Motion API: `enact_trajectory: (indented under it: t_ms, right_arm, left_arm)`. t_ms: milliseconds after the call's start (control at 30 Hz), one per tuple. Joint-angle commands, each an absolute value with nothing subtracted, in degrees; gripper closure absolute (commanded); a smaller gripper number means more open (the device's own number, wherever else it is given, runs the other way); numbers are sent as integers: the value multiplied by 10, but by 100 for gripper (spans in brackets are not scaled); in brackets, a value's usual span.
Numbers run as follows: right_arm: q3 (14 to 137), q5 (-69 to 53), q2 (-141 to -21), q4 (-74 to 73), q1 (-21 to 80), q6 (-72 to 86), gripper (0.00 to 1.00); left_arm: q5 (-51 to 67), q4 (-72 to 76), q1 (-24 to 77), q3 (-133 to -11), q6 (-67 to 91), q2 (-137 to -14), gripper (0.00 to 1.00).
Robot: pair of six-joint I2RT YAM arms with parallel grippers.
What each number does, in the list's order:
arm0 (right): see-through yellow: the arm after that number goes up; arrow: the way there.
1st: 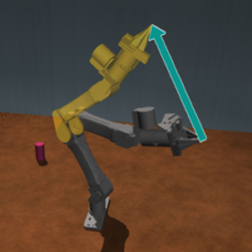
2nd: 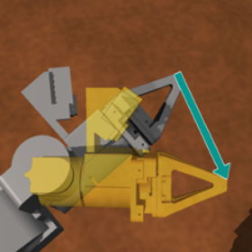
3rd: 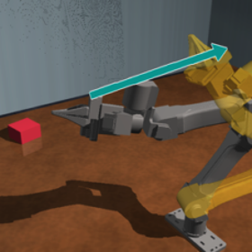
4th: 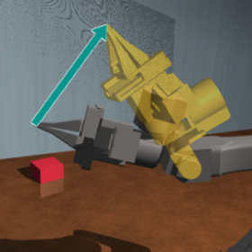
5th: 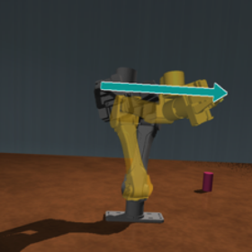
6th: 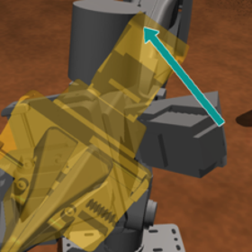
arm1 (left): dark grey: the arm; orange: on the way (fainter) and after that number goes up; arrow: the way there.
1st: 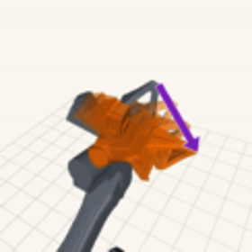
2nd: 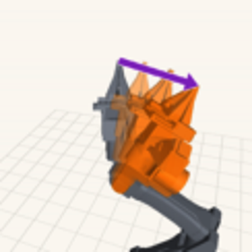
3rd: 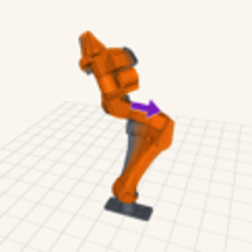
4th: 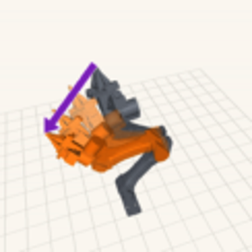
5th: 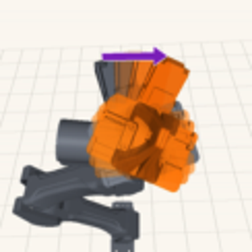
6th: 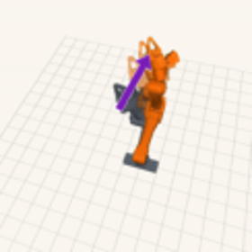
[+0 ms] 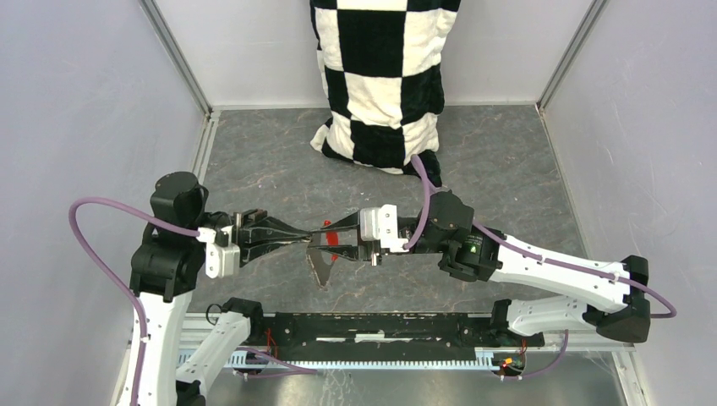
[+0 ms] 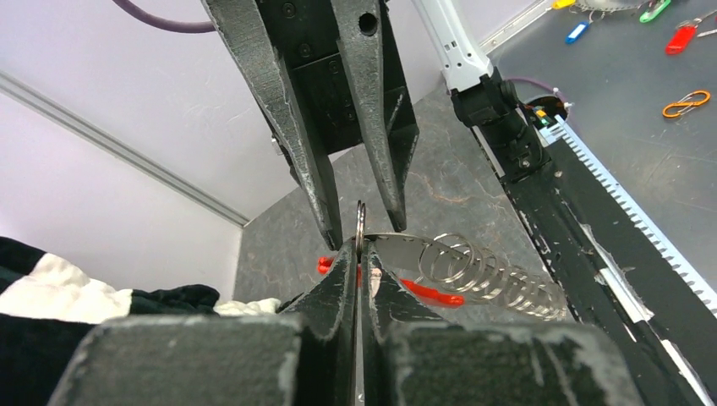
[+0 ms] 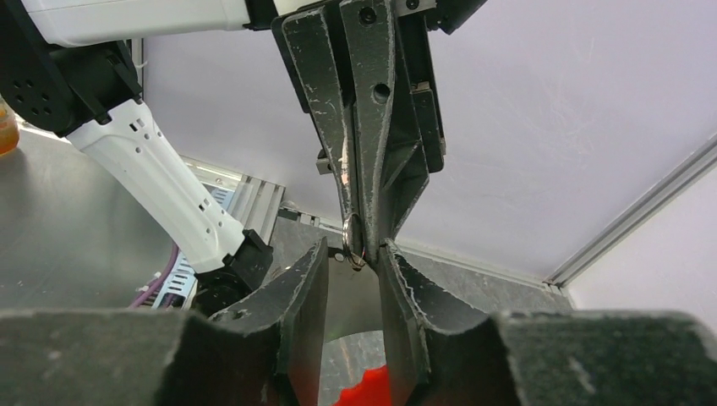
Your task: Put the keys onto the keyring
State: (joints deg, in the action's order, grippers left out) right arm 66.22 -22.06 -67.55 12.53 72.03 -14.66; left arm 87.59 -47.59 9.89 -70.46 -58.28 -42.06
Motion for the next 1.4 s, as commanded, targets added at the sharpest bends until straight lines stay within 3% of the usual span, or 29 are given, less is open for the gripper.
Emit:
enact_trajectory:
  t_ms: [0, 233, 333, 433, 600, 833, 1367]
  right_arm:
    - [685, -229, -671, 139, 724, -134, 70]
    - [681, -202, -666, 141, 724, -134, 96]
    - [680, -187, -658, 128, 724, -138, 99]
    - [687, -161, -652, 96, 724, -145, 100]
    - [715, -126, -643, 11, 724, -162, 99]
    - [812, -115, -685, -125, 724, -153, 99]
    - [871, -130, -736, -195, 724, -132, 99]
  left_arm:
    - [933, -460, 100, -724, -543, -424, 98]
    - [924, -460, 100, -713, -542, -415, 98]
    - [910, -460, 100, -705, -543, -409, 97]
    - [881, -460, 100, -703, -511, -409, 68]
    - [815, -456, 101, -709, -435, -415, 53]
    - [798, -455, 100, -716, -416, -412, 52]
    - [800, -455, 100, -692, -410, -412, 71]
